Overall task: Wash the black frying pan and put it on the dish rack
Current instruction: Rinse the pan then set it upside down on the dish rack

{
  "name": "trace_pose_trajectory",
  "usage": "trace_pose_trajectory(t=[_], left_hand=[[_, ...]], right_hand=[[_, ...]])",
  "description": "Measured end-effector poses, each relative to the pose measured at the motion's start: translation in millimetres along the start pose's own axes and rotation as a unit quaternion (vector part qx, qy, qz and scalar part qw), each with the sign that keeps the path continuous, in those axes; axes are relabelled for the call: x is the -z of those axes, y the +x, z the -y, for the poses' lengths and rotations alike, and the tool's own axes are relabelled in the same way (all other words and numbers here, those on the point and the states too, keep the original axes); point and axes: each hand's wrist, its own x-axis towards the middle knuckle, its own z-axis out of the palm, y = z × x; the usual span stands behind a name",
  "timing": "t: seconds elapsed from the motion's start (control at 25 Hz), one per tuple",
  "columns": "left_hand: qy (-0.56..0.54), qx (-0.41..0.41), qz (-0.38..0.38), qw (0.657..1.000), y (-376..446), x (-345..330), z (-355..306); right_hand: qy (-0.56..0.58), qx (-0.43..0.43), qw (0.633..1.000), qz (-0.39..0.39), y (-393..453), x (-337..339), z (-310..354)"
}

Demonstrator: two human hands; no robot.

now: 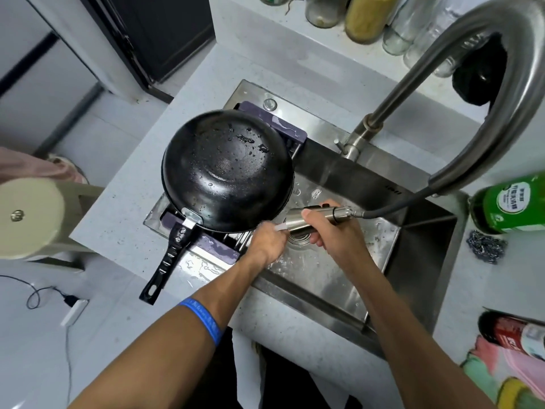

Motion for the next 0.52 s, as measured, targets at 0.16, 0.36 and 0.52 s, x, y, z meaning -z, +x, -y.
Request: trace_pose_trajectory(t=[0.16, 0.36, 0.52], left_hand=[[0.079, -0.089, -0.055, 0.991, -17, 25, 2], [0.122, -0.201, -0.087, 0.968, -29, 59, 20], [0.170, -0.214, -0.048, 0.961, -28, 57, 42]], right_hand=[[-0.004, 0.025, 0.999, -0.048, 12, -9, 9], [-0.016, 0.000, 0.993, -0.116, 49, -13, 21], [-0.042, -0.009, 0.993, -0.112, 50, -18, 16]])
